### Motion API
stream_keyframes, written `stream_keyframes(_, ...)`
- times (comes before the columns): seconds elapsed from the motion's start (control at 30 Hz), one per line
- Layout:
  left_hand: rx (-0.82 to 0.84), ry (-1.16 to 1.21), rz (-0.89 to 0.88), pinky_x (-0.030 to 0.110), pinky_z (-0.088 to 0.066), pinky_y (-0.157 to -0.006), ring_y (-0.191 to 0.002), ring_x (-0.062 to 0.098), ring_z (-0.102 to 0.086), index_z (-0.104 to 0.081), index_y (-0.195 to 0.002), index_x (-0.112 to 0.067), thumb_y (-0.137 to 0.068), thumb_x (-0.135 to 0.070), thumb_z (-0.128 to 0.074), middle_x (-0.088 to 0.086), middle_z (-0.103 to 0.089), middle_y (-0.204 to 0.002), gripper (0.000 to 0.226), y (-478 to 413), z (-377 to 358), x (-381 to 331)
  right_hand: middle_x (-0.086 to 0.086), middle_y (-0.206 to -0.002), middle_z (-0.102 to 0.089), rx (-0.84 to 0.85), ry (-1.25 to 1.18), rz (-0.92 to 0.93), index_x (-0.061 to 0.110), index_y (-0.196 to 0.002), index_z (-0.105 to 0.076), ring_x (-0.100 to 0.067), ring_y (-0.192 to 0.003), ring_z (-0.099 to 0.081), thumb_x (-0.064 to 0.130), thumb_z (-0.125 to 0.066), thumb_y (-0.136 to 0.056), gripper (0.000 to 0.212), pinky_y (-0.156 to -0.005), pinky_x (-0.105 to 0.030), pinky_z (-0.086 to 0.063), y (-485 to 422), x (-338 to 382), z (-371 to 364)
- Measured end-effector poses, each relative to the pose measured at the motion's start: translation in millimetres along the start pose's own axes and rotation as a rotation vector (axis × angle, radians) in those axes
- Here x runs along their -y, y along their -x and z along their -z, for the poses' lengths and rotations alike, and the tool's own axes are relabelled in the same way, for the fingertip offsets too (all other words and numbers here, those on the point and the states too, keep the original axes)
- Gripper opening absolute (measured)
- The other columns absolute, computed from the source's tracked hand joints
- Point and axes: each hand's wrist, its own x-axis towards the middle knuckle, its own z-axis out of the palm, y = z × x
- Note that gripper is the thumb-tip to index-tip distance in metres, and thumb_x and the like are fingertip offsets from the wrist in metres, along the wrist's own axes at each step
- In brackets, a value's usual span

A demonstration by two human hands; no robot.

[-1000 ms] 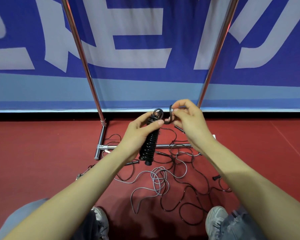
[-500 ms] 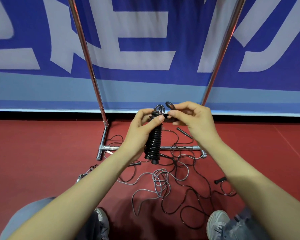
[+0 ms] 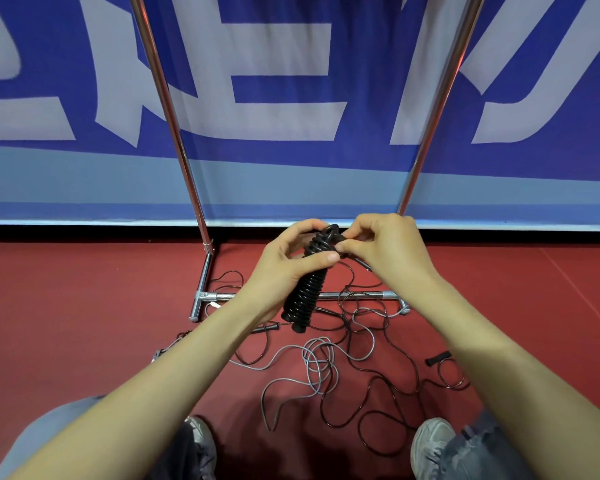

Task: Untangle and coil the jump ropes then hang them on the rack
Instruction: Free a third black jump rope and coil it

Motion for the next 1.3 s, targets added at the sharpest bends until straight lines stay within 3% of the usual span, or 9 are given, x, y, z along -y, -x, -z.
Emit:
stream_keyframes(0.17,-0.07,0.063,0.019,0.036,-0.048,-0.094,-0.09,0.021,-0.065,-0.061,-0.108,-0.016,-0.078,-0.009,-0.072,0.003,-0.068,-0.099,0.033,2,-7,5,-0.006,-0.082,-0.071,-0.007,0.223,0.145,0.012,-0.086,-0.071,-0.025,-0.082,-0.064,0.022,-0.068,-0.085,0.01,-0.077,-0.037,-0.047,2,0,-10)
stream_keyframes(0.27,-0.113,0.214,0.079,0.038,-0.045,-0.096,-0.091,0.024,-0.065,-0.058,-0.115,-0.01,-0.085,-0.004,-0.065,0.006,-0.067,-0.098,0.031,-1,-5,4,-0.004,-0.09,-0.072,0.038,0.153,0.226,0.011,-0.096,-0.073,-0.023,-0.088,-0.063,0.018,-0.064,-0.09,0.014,-0.082,-0.036,-0.047,0,-3,-14)
stream_keyframes(0.37,-0.091,0.143,0.058,0.033,-0.046,-0.094,-0.093,0.02,-0.065,-0.057,-0.116,-0.014,-0.08,-0.005,-0.072,0.003,-0.067,-0.102,0.04,-3,1,3,0.004,-0.087,-0.072,0.084,-0.069,0.124,0.014,-0.094,-0.075,-0.011,-0.084,-0.064,0.017,-0.064,-0.09,0.012,-0.08,-0.019,-0.045,-1,-3,-12)
stream_keyframes(0.6,-0.069,0.019,0.007,0.031,-0.046,-0.1,-0.106,0.017,-0.063,-0.064,-0.113,-0.023,-0.071,-0.012,-0.08,-0.004,-0.071,-0.107,0.047,-2,0,5,-0.007,-0.065,-0.067,0.209,-0.685,-0.318,0.009,-0.075,-0.071,-0.018,-0.065,-0.062,0.005,-0.07,-0.083,0.009,-0.079,-0.032,-0.049,-8,-9,-11)
stream_keyframes(0.73,-0.027,-0.059,-0.025,0.03,-0.048,-0.097,-0.105,0.017,-0.062,-0.064,-0.117,-0.023,-0.075,-0.015,-0.076,-0.004,-0.07,-0.11,0.044,-1,2,0,-0.001,-0.061,-0.067,0.293,-0.741,-0.426,0.011,-0.076,-0.071,-0.012,-0.062,-0.064,0.008,-0.069,-0.083,0.008,-0.075,-0.024,-0.049,-9,-8,-7)
stream_keyframes(0.97,0.068,-0.252,-0.074,0.028,-0.047,-0.096,-0.102,0.011,-0.062,-0.062,-0.113,-0.033,-0.076,-0.021,-0.075,-0.008,-0.067,-0.111,0.041,1,1,2,-0.002,-0.06,-0.064,0.252,-0.798,-0.422,0.009,-0.073,-0.067,-0.01,-0.055,-0.061,0.003,-0.067,-0.084,0.012,-0.066,-0.021,-0.051,-5,-7,-10)
stream_keyframes(1.1,0.016,-0.131,-0.061,0.032,-0.047,-0.095,-0.098,0.012,-0.062,-0.06,-0.115,-0.024,-0.091,-0.027,-0.06,0.0,-0.068,-0.107,0.024,-3,-2,-2,-0.005,-0.069,-0.065,0.092,-0.978,-0.371,0.011,-0.1,-0.061,-0.01,-0.056,-0.06,0.001,-0.068,-0.084,0.02,-0.064,-0.021,-0.054,-4,-7,-17)
stream_keyframes(1.2,-0.014,-0.127,-0.051,0.025,-0.05,-0.081,-0.086,0.012,-0.063,-0.054,-0.118,-0.019,-0.101,-0.022,-0.044,-0.003,-0.069,-0.097,0.02,-4,-2,-5,-0.005,-0.078,-0.066,0.156,-0.949,-0.247,0.012,-0.1,-0.068,-0.011,-0.068,-0.059,0.002,-0.064,-0.087,0.017,-0.075,-0.023,-0.053,-4,-6,-17)
stream_keyframes(1.3,-0.069,0.037,0.054,0.024,-0.051,-0.067,-0.07,0.015,-0.065,-0.047,-0.116,-0.011,-0.098,-0.016,-0.049,-0.001,-0.069,-0.082,0.019,-2,-2,-8,0.0,-0.07,-0.066,0.129,-0.95,-0.222,0.011,-0.088,-0.067,-0.007,-0.062,-0.059,-0.001,-0.063,-0.086,0.013,-0.071,-0.021,-0.051,-2,-4,-22)
